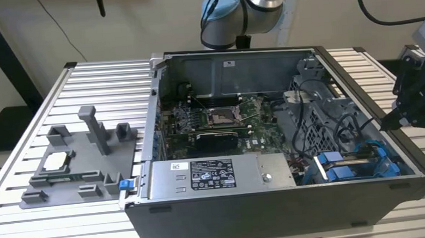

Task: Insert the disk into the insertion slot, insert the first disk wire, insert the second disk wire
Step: 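Insert the second disk wire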

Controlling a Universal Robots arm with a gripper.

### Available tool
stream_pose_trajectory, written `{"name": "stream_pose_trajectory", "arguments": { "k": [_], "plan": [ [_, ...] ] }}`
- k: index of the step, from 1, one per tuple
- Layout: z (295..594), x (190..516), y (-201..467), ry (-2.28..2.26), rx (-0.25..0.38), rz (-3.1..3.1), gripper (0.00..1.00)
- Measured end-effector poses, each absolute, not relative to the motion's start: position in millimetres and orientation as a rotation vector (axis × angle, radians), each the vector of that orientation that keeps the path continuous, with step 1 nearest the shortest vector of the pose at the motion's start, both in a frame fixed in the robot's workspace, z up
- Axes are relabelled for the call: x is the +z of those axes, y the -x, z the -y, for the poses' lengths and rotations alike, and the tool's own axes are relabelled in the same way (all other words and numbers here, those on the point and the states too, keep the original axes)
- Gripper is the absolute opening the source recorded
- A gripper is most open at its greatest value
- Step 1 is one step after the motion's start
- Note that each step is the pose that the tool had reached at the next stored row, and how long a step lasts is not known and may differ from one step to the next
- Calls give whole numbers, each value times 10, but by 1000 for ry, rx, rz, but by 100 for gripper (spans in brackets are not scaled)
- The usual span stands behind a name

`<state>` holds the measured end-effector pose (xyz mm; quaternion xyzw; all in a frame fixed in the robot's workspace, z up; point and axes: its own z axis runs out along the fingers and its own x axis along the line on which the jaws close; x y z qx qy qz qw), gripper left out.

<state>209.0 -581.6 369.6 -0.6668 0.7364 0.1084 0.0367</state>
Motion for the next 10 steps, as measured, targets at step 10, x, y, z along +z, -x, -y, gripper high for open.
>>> {"name": "stream_pose_trajectory", "arguments": {
  "k": [10],
  "plan": [
    [5813,3773,-1999,2046,333,-2261,0]
  ]
}}
